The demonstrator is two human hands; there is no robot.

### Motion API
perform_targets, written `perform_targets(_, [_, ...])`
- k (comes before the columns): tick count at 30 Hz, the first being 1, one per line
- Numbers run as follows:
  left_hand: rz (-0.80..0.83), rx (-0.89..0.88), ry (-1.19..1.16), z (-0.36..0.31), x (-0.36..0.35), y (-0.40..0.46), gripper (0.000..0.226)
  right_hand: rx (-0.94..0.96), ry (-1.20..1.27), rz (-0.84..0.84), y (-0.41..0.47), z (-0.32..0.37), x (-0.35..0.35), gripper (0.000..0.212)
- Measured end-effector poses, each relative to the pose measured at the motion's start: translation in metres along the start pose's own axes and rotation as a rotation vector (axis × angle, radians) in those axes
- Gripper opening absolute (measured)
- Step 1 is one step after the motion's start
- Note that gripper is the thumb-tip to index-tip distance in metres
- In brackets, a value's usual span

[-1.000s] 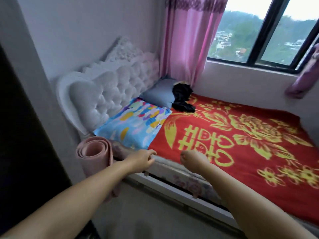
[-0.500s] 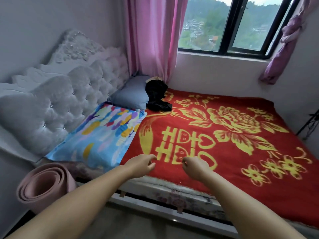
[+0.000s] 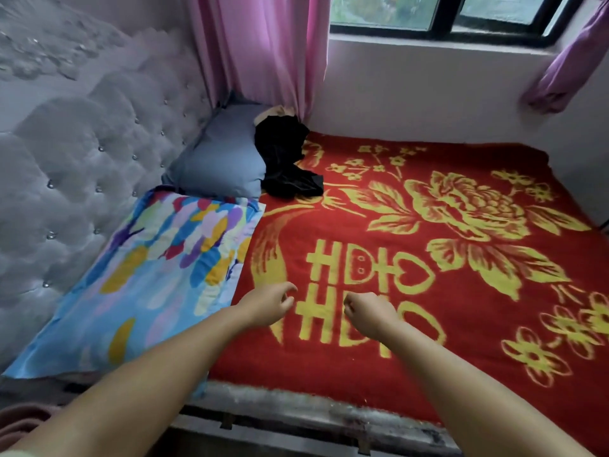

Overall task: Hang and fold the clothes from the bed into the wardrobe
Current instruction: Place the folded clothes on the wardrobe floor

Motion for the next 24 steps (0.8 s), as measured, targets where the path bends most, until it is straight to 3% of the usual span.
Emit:
perform_targets(7, [0.103,0.092,-0.050,0.045,0.013,0.111,0.036,0.000,0.109,0.098,0.140,-0.034,-0.006,0.030])
perform_targets(14, [0.075,0.261,-0.165,0.111,0.031,0.247,0.032,0.017,0.155,0.158,0.302,-0.057,-0.021,0.028])
perform_targets(17, [0.060,0.262,-0.134,0.138,0.043,0.307,0.035,0.035,0.158,0.075,0.382,-0.052,-0.015,0.029])
perform_targets(20, [-0.031,0.255,-0.092,0.161,0.071,0.365,0.040,0.096,0.174,-0.125,0.456,-0.036,0.008,0.034])
perform_targets(24, [-0.155,0.249,-0.062,0.194,0.102,0.436,0.049,0.047,0.149,-0.133,0.530,-0.028,-0.017,0.047])
Point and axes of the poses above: each hand's wrist, its own y-axis towards the middle knuckle, its own x-axis out of the back of the hand, z = x × y, the point moved 6 cm from there along y, towards the middle knuckle, and after that the axes turned 15 degrees about z, right-handed, at the moved point
